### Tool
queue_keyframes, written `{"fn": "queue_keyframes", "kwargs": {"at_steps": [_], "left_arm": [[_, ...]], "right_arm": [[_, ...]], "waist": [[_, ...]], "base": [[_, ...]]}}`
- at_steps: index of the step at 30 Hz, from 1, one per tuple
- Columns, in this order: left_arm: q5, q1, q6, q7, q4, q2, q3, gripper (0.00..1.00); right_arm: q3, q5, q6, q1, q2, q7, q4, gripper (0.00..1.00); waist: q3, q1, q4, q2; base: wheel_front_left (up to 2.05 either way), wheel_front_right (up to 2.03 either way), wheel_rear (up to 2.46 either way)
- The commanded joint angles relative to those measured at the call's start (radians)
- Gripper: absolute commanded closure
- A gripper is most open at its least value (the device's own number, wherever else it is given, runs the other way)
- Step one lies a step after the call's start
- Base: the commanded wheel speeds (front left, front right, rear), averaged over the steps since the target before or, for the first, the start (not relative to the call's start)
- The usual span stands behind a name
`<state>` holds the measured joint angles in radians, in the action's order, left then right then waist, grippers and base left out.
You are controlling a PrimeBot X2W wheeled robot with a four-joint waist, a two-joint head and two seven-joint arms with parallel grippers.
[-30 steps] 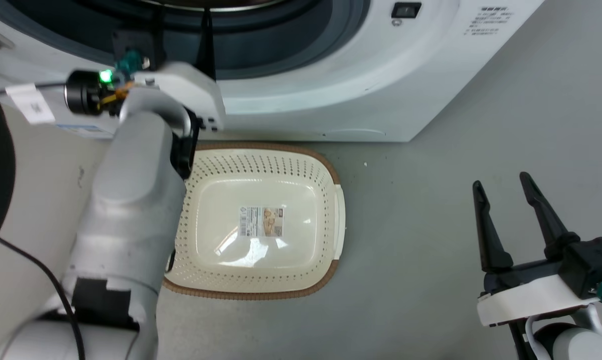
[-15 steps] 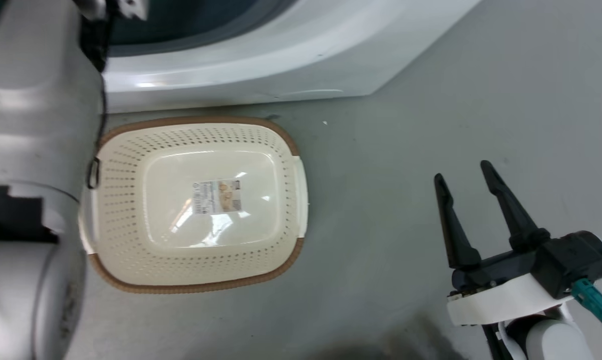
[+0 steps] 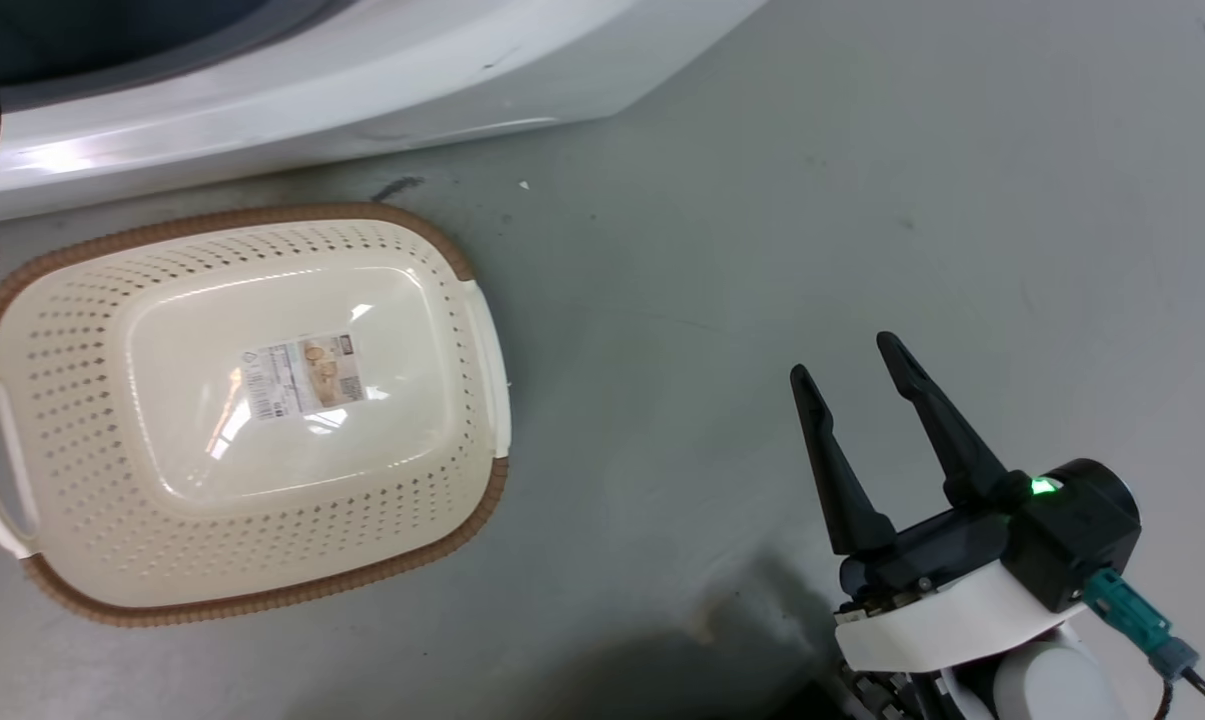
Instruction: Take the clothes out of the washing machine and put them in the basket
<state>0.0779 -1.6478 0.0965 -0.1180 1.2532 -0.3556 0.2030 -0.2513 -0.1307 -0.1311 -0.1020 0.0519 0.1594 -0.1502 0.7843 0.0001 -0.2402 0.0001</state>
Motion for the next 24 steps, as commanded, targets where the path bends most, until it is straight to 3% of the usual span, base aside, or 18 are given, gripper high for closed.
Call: {"fn": "queue_keyframes", "kwargs": {"at_steps": [1, 4, 11, 12, 13, 14, 18, 24], "left_arm": [[-0.004, -0.01, -0.002, -0.007, 0.003, -0.005, 0.004, 0.0], [0.008, -0.02, -0.008, -0.099, 0.017, -0.031, -0.001, 0.0], [0.025, -0.023, -0.016, -0.195, 0.028, -0.056, -0.005, 0.0], [0.028, -0.018, -0.018, -0.205, 0.03, -0.057, -0.005, 0.53], [0.032, -0.016, -0.02, -0.206, 0.03, -0.058, -0.007, 0.68], [0.033, -0.014, -0.022, -0.208, 0.031, -0.06, -0.006, 1.0], [0.042, -0.003, -0.038, -0.183, 0.02, -0.064, -0.007, 1.0], [0.046, 0.013, -0.07, -0.016, -0.048, -0.061, -0.004, 1.0]], "right_arm": [[-0.005, 0.0, 0.001, -0.013, -0.003, 0.007, 0.002, 0.0], [-0.036, -0.013, 0.001, -0.02, -0.003, 0.015, 0.002, 0.0], [-0.072, -0.037, 0.001, -0.013, -0.003, 0.022, 0.001, 0.0], [-0.075, -0.04, 0.001, -0.013, -0.003, 0.024, 0.004, 0.0], [-0.076, -0.04, 0.001, -0.015, -0.003, 0.024, 0.006, 0.0], [-0.077, -0.04, 0.001, -0.017, -0.003, 0.025, 0.007, 0.0], [-0.076, -0.048, 0.001, -0.028, -0.003, 0.027, 0.01, 0.0], [-0.059, -0.046, 0.001, -0.031, -0.003, 0.024, 0.015, 0.0]], "waist": [[0.019, -0.0001, -0.017, -0.0001], [0.036, -0.0001, -0.044, -0.0001], [0.057, -0.0001, -0.068, -0.0001], [0.058, -0.0001, -0.07, -0.0001], [0.059, -0.0001, -0.072, -0.0001], [0.06, -0.0001, -0.073, -0.0001], [0.058, -0.0001, -0.075, -0.0001], [0.049, -0.0001, -0.062, -0.0001]], "base": [[0.0, 0.0, 0.0], [0.0, 0.0, 0.0], [0.0, 0.0, 0.0], [0.0, 0.0, 0.0], [0.0, 0.0, 0.0], [0.0, 0.0, 0.0], [0.0, 0.0, 0.0], [0.0, 0.0, 0.0]]}}
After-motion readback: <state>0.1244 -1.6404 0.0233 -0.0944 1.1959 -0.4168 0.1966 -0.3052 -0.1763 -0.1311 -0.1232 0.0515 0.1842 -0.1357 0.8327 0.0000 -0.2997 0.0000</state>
